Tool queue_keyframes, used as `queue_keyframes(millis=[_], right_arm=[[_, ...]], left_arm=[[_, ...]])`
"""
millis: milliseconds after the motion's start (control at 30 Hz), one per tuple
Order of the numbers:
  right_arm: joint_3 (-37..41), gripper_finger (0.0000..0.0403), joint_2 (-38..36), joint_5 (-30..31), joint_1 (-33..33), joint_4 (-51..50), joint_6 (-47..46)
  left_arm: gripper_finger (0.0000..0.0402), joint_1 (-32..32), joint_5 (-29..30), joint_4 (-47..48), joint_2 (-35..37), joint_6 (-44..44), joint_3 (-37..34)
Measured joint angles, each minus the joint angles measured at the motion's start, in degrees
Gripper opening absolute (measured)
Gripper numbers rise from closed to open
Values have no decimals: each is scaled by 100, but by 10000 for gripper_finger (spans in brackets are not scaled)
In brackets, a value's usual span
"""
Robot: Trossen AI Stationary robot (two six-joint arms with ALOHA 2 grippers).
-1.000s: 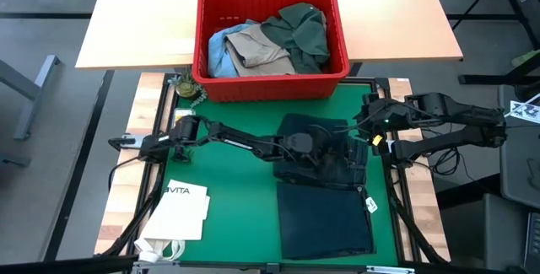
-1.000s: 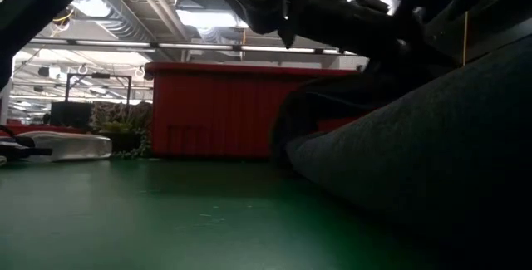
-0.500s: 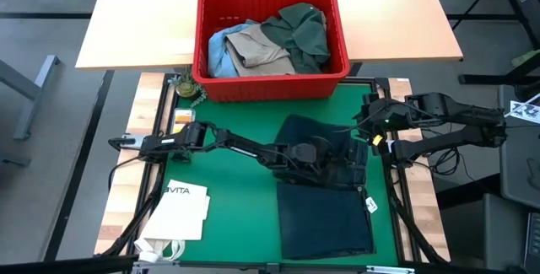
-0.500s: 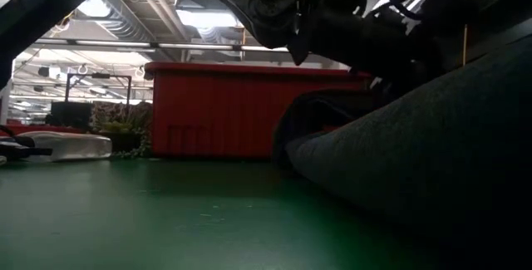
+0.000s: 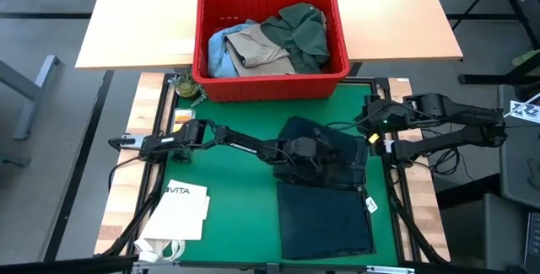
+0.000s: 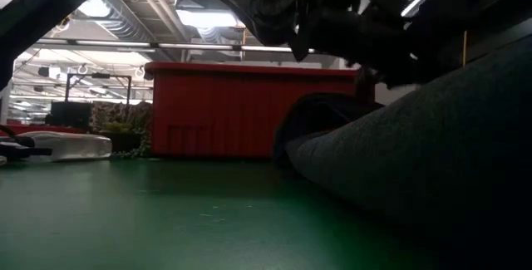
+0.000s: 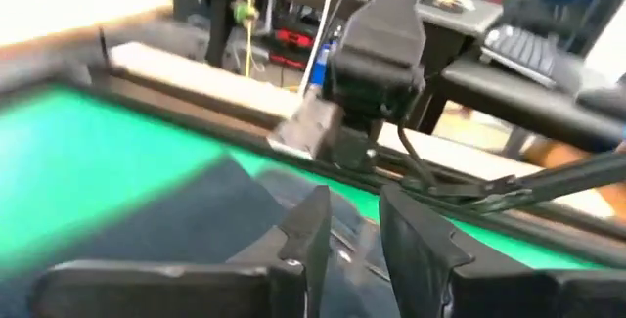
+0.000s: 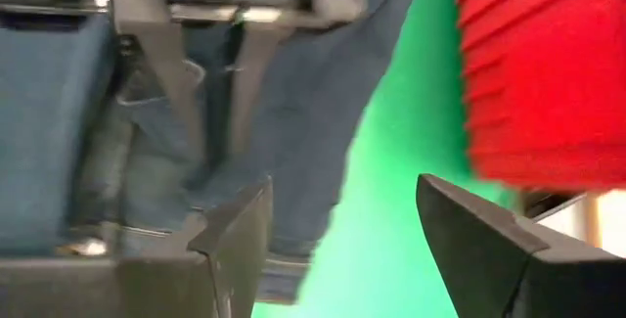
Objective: Fold Laundry from Bin
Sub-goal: Fold the dark blue pants
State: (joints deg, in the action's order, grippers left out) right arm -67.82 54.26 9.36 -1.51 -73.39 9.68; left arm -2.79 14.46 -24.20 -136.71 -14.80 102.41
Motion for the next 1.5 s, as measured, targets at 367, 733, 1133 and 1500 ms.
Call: queue_keyframes(millis=[367,733,1133,1500], right_arm=[[1078,253,-236,-1345,8,-12,-1362],[2525,253,-927,-746,-1,500,-3904],[3413,253,-731,-718,-1,1925,-4392],[3745,253,-636,-1348,-1,2096,-4848]], left_arm=[[88,341,-47,3068,1645,1671,2],[89,531,-62,5771,2258,1689,-2],[89,447,-66,5974,2116,1698,-9],[89,323,-68,6009,2116,1697,-8]])
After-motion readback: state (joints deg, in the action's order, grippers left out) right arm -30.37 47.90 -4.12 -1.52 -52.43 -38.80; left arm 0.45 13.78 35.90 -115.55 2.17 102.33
